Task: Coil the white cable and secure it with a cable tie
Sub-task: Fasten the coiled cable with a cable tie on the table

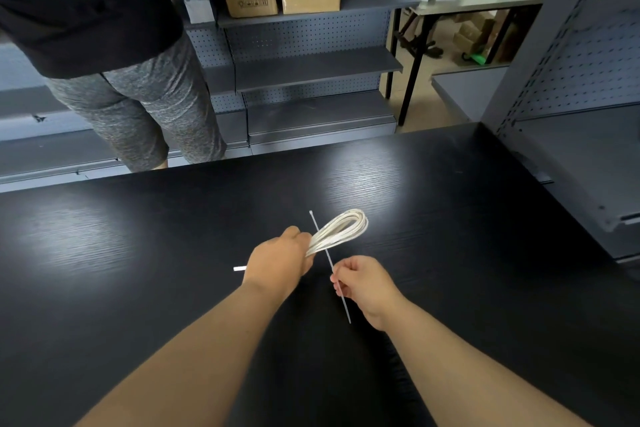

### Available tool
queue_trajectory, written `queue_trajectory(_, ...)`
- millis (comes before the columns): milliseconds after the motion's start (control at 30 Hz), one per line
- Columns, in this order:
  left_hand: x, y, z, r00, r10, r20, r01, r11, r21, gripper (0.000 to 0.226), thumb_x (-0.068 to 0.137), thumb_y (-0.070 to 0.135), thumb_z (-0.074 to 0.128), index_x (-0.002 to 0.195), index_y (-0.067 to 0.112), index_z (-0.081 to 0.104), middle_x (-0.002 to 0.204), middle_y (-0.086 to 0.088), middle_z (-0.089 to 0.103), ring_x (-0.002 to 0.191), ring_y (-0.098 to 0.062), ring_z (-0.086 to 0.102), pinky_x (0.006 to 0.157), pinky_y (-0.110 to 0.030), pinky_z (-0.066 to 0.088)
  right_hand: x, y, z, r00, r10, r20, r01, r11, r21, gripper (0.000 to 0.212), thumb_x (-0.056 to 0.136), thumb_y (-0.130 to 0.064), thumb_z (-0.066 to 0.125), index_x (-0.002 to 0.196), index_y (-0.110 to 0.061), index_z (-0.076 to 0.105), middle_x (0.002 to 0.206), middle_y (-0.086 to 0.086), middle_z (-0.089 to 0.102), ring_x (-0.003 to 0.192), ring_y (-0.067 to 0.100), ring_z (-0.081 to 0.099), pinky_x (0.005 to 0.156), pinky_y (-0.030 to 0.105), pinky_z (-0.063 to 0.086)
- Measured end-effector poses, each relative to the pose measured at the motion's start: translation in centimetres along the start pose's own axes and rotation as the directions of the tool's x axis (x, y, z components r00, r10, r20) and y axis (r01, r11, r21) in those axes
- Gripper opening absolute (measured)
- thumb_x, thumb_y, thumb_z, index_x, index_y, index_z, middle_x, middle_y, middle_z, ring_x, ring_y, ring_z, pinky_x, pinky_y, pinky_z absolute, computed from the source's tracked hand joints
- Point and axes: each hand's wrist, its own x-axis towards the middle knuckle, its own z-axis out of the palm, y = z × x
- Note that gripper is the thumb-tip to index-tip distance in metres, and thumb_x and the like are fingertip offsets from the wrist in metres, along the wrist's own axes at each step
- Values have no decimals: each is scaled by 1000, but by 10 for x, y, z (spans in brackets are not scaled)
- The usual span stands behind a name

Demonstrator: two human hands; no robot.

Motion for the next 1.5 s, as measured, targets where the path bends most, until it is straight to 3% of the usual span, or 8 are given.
queue_trajectory(367, 5, -4, 40, 995, 48, 87, -46, 999, -25, 20, 93, 32, 44, 104, 21, 57, 103, 1, 47, 87, -20, 52, 61, -31, 40, 1, 1, 10, 991, 69, -111, -66, 997, 32, 20, 85, 2, 48, 80, -16, 55, 72, 5, 59, 65, 15, 52, 63, 25, 47)
queue_trajectory(633, 7, -5, 41, 991, 66, 118, -64, 998, -24, 18, 93, 29, 45, 102, 19, 57, 103, 0, 47, 87, -21, 52, 60, -33, 41, -6, -2, 7, 998, -3, 69, -4, 995, 100, 31, 87, 9, 45, 87, -15, 65, 86, 3, 62, 83, 13, 58, 80, 23, 51)
queue_trajectory(833, 5, -4, 39, 988, 74, 132, -71, 997, -28, 20, 94, 30, 43, 107, 21, 56, 102, 1, 45, 87, -20, 51, 64, -32, 46, -7, -5, 0, 963, -260, -65, 238, 941, -242, 10, 84, -15, 67, 91, -20, 72, 86, -8, 68, 79, 1, 61, 76, 13, 46)
queue_trajectory(1067, 4, -1, 37, 989, 74, 131, -74, 997, -1, 22, 95, 30, 43, 112, 20, 54, 107, 0, 46, 91, -20, 51, 68, -34, 49, 0, -15, -5, 868, -464, -176, 352, 826, -439, 14, 82, -10, 67, 75, -21, 63, 74, -15, 59, 67, -9, 55, 63, 3, 41)
queue_trajectory(1233, 3, -1, 36, 988, 86, 130, -88, 996, 12, 23, 95, 29, 43, 114, 19, 52, 108, 1, 45, 92, -19, 50, 68, -32, 47, 12, -17, -11, 878, -459, -133, 308, 755, -578, 12, 91, -23, 57, 87, -17, 67, 96, -2, 65, 87, 7, 55, 74, 6, 38)
queue_trajectory(1333, 3, -1, 36, 987, 92, 133, -95, 995, 17, 25, 96, 29, 42, 116, 19, 51, 109, 1, 44, 93, -19, 50, 69, -32, 48, 21, -14, -12, 893, -441, -90, 296, 725, -622, 15, 92, -21, 54, 90, -13, 66, 112, -3, 66, 111, 9, 52, 114, 25, 23)
queue_trajectory(1400, 2, -2, 35, 985, 101, 137, -105, 994, 22, 26, 96, 29, 41, 118, 19, 50, 110, 1, 44, 93, -19, 50, 70, -32, 47, 26, -10, -12, 911, -406, -71, 276, 729, -627, 16, 93, -21, 53, 90, -12, 66, 120, -3, 63, 128, 10, 43, 118, 28, 6)
queue_trajectory(1500, 3, -3, 34, 984, 117, 138, -122, 992, 34, 28, 96, 30, 40, 121, 19, 48, 111, 0, 44, 95, -19, 49, 71, -32, 46, 33, -4, -9, 908, -411, -83, 286, 751, -595, 13, 92, -20, 55, 89, -14, 65, 119, -4, 63, 129, 10, 41, 116, 27, 20)
